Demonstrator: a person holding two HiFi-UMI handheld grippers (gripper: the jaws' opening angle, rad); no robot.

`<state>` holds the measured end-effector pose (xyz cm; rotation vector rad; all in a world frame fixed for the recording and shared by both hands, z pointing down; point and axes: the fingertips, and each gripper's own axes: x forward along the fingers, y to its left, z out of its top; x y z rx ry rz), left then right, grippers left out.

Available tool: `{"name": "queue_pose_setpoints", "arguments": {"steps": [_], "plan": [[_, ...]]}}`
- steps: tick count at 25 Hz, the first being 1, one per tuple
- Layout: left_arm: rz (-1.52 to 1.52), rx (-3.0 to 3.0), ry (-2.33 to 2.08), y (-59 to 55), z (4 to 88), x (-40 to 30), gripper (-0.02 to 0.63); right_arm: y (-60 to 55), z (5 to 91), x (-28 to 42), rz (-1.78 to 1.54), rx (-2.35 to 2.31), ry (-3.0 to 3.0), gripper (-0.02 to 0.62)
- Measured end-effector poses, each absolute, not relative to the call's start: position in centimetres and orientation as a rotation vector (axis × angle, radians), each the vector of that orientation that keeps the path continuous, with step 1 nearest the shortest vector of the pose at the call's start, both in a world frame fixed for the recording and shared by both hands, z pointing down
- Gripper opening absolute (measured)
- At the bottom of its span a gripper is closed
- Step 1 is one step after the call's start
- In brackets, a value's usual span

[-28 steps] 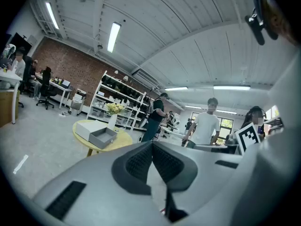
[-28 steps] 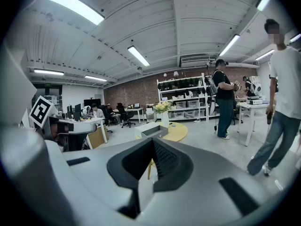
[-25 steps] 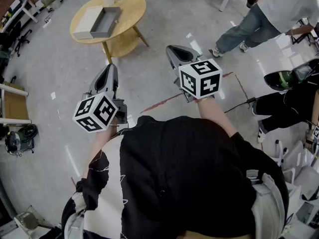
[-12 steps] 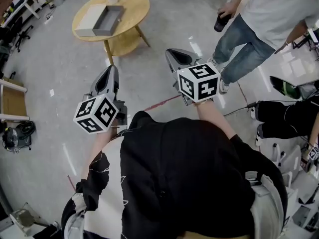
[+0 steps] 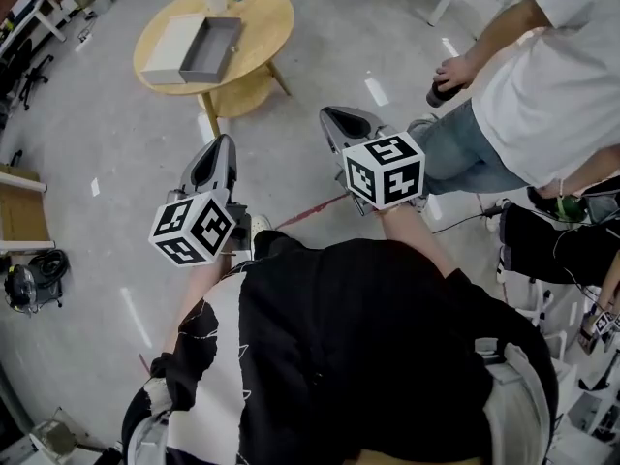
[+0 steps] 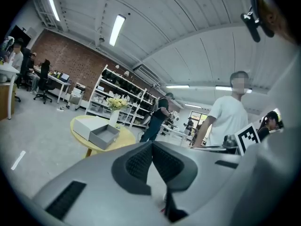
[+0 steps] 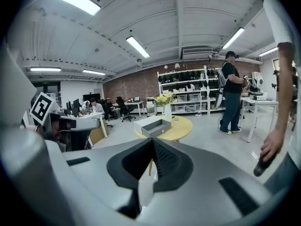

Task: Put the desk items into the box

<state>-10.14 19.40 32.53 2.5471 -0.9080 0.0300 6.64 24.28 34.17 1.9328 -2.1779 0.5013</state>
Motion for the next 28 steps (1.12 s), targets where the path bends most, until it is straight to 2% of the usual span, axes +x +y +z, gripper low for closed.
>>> {"name": "queue_pose_setpoints", "arguments": {"steps": [17, 28], "plan": [[0.081, 2.665, -0.701, -0.1, 30.6, -8.6, 0.009, 6.2, 32.8, 6.8, 0.518, 2.12, -2.108, 0.005], [0.091, 2.653, -0.627, -3.8, 32.3, -9.3, 0.009, 3.1, 34.6, 5.7, 0.561, 2.153, -2.047, 0.005]]}}
